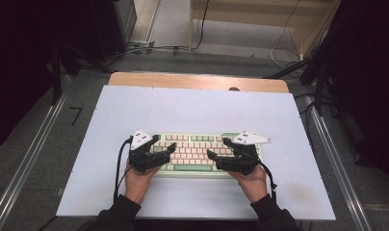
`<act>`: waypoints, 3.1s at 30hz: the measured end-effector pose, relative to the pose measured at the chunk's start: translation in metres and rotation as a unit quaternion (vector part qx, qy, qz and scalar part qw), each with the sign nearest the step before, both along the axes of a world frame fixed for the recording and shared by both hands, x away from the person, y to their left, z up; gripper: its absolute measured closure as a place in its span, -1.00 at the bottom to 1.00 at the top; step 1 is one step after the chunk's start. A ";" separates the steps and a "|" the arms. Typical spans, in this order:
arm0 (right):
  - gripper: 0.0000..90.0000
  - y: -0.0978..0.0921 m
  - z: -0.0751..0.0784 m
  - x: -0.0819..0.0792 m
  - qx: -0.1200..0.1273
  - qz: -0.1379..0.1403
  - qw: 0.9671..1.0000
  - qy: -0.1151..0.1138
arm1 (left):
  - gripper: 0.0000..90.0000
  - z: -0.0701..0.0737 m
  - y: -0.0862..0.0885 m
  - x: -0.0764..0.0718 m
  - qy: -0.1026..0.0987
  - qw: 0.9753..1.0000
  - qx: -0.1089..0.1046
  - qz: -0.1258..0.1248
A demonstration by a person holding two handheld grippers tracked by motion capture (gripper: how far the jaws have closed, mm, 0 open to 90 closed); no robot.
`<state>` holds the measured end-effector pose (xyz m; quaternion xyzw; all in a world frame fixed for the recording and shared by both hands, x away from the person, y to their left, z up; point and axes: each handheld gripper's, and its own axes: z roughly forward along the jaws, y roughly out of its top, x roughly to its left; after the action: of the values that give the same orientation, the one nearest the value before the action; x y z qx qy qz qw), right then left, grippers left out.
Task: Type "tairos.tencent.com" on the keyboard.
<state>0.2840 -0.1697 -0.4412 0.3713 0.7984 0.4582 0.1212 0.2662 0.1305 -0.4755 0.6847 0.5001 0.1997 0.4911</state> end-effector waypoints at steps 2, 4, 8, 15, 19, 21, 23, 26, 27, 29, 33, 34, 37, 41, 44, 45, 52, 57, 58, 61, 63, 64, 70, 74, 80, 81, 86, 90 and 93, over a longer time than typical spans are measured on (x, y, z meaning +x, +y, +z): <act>-0.45 0.001 0.001 -0.003 -0.002 0.004 1.000 -0.003 | -0.43 0.001 0.000 0.000 -0.002 1.000 -0.002 0.000; -0.37 0.002 0.001 -0.005 -0.001 0.005 1.000 -0.002 | -0.43 0.000 0.000 0.000 -0.001 1.000 -0.002 0.001; 0.04 0.004 -0.002 -0.006 -0.005 0.018 1.000 -0.001 | -0.43 0.000 0.001 0.000 0.000 1.000 -0.001 0.001; 0.94 0.011 -0.014 -0.005 -0.014 0.036 0.999 0.021 | -0.43 0.000 -0.001 0.000 0.002 1.000 0.002 -0.001; 0.95 0.017 -0.023 -0.004 -0.028 0.038 0.999 0.026 | -0.43 0.000 -0.001 0.000 0.003 1.000 0.002 0.000; 0.95 0.021 -0.027 -0.004 -0.036 0.040 0.998 0.030 | -0.43 0.000 -0.001 0.000 0.003 1.000 0.003 -0.001; 0.95 0.025 -0.031 -0.004 -0.045 0.042 0.998 0.031 | -0.43 0.000 -0.001 0.000 0.003 1.000 0.003 -0.001; 0.95 0.028 -0.035 -0.002 -0.055 0.039 0.997 0.035 | -0.43 0.000 0.000 0.000 0.002 1.000 0.002 0.002; 0.95 0.029 -0.037 -0.002 -0.058 0.040 0.997 0.037 | -0.43 0.000 0.000 0.000 0.003 1.000 0.002 0.001; 0.95 0.031 -0.040 -0.002 -0.066 0.041 0.996 0.038 | -0.43 0.000 0.000 0.000 0.003 1.000 0.003 0.000; 0.95 0.033 -0.042 -0.001 -0.071 0.039 0.996 0.040 | -0.43 0.000 0.000 0.000 0.003 1.000 0.002 0.001; 0.95 0.033 -0.042 0.000 -0.073 0.038 0.996 0.040 | -0.43 0.000 -0.001 0.000 0.003 1.000 0.002 0.000; 0.95 0.032 -0.043 0.001 -0.074 0.035 0.996 0.042 | -0.43 0.000 -0.001 0.000 0.003 1.000 0.003 0.000; 0.95 0.032 -0.044 0.001 -0.077 0.034 0.996 0.042 | -0.43 0.000 -0.001 0.000 0.003 1.000 0.003 0.001; 0.95 0.032 -0.044 0.002 -0.078 0.034 0.995 0.043 | -0.43 0.000 -0.001 0.000 0.003 1.000 0.003 0.000; 0.95 0.032 -0.044 0.002 -0.078 0.033 0.995 0.043 | -0.43 0.000 -0.001 0.000 0.003 1.000 0.003 0.000; 0.95 0.033 -0.048 0.001 -0.085 0.033 0.995 0.042 | -0.43 0.000 -0.001 0.000 0.003 1.000 0.003 0.001; 0.95 0.028 -0.044 0.003 -0.056 0.034 0.997 0.047 | -0.43 0.000 0.000 0.000 0.001 1.000 0.004 0.001; 0.91 0.026 -0.041 0.003 -0.048 0.033 0.997 0.044 | -0.43 0.000 0.000 0.000 0.000 1.000 0.002 0.003; 0.60 0.018 -0.029 0.002 -0.021 0.034 0.999 0.033 | -0.43 0.000 0.001 0.000 0.001 1.000 0.001 0.005; 0.35 0.013 -0.023 0.001 -0.014 0.028 0.999 0.021 | -0.43 0.000 0.001 0.000 0.001 1.000 0.002 0.005; 0.13 0.011 -0.021 0.000 -0.013 0.023 1.000 0.012 | -0.43 0.001 0.001 0.000 0.000 1.000 0.002 0.004; -0.41 -0.005 -0.014 0.004 -0.006 -0.009 1.000 -0.004 | -0.43 0.001 0.001 0.000 -0.002 1.000 0.002 0.005; -0.50 -0.015 -0.013 0.009 -0.006 -0.029 1.000 -0.002 | -0.43 0.001 0.002 -0.001 -0.001 1.000 0.001 0.006; -0.58 -0.026 -0.013 0.015 -0.009 -0.052 0.999 0.003 | -0.43 0.001 0.003 -0.001 -0.004 1.000 -0.002 0.007; -0.58 -0.028 -0.013 0.015 -0.008 -0.053 0.999 0.004 | -0.43 0.001 0.003 -0.002 -0.003 1.000 -0.002 0.007; -0.58 -0.032 -0.013 0.015 -0.009 -0.056 0.998 0.004 | -0.44 0.003 0.004 -0.003 -0.005 1.000 -0.001 0.006; -0.58 -0.036 -0.013 0.015 -0.011 -0.059 0.998 0.003 | -0.44 0.004 0.004 -0.005 -0.009 1.000 0.002 0.009; -0.58 -0.039 -0.012 0.014 -0.011 -0.062 0.998 0.003 | -0.45 0.004 0.004 -0.006 -0.011 1.000 0.007 0.013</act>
<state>0.2980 -0.2084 -0.4534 0.4200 0.7793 0.4401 0.1505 0.2604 0.1345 -0.4714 0.6796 0.5018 0.2172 0.4891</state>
